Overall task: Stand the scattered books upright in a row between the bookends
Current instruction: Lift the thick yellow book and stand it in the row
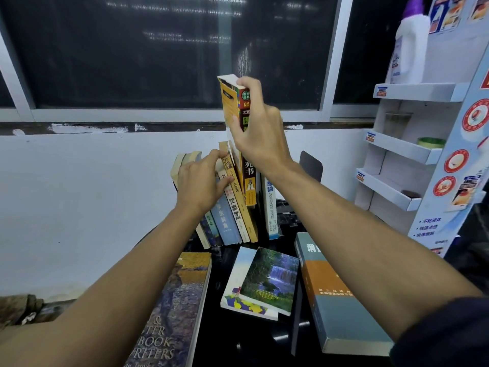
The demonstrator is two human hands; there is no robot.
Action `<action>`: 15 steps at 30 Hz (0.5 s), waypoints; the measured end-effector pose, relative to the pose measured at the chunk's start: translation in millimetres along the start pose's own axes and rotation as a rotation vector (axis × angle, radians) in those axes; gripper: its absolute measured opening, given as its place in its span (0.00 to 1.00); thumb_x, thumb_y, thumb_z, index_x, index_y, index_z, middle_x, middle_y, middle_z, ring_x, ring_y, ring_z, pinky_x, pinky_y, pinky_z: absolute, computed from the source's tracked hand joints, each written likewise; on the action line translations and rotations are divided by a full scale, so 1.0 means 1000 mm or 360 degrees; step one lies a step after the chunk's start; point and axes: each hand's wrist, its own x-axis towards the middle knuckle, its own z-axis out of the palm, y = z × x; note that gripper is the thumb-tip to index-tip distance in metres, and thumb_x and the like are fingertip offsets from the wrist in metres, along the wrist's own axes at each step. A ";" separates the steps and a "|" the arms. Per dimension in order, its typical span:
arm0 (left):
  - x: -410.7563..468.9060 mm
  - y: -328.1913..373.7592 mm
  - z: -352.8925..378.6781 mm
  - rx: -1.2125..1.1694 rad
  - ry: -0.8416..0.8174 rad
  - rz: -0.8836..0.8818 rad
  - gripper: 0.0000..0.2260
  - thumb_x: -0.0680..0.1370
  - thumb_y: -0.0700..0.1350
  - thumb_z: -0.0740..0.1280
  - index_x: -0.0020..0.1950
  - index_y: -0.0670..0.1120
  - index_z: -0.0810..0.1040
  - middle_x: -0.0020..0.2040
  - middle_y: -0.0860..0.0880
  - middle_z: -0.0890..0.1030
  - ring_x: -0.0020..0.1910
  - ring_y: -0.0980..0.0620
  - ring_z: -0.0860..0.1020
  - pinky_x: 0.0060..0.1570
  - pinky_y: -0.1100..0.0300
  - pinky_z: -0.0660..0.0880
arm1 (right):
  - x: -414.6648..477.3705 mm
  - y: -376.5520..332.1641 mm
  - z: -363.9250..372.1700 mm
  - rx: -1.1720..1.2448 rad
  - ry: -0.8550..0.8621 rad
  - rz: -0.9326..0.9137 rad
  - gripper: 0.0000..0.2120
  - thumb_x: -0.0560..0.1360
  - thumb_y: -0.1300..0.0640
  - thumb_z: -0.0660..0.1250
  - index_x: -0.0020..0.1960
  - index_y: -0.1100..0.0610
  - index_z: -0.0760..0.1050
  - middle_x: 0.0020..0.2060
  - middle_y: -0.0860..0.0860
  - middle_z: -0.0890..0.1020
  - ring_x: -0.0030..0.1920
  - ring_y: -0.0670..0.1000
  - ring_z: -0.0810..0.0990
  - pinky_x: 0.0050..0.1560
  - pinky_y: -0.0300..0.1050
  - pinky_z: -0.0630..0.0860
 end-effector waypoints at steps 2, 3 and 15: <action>0.000 0.000 0.000 0.0008 0.0007 0.0004 0.23 0.74 0.56 0.74 0.67 0.56 0.73 0.48 0.52 0.85 0.51 0.47 0.81 0.57 0.49 0.75 | -0.010 0.006 0.004 -0.0018 -0.0017 0.0022 0.29 0.77 0.61 0.71 0.74 0.57 0.63 0.53 0.56 0.83 0.46 0.51 0.84 0.45 0.48 0.84; 0.000 0.000 0.000 0.0013 0.0008 0.0011 0.23 0.74 0.56 0.74 0.67 0.56 0.73 0.47 0.51 0.85 0.51 0.47 0.81 0.56 0.49 0.75 | -0.015 0.009 0.006 -0.0027 -0.0026 0.0036 0.29 0.77 0.61 0.71 0.74 0.57 0.63 0.52 0.55 0.83 0.45 0.51 0.83 0.44 0.48 0.84; 0.000 -0.002 0.002 0.0012 0.0042 0.0047 0.22 0.74 0.55 0.75 0.66 0.55 0.73 0.45 0.52 0.85 0.50 0.46 0.81 0.57 0.49 0.74 | -0.068 0.030 0.022 -0.0114 -0.0245 0.0133 0.26 0.80 0.60 0.65 0.74 0.51 0.61 0.52 0.52 0.83 0.45 0.51 0.82 0.43 0.51 0.83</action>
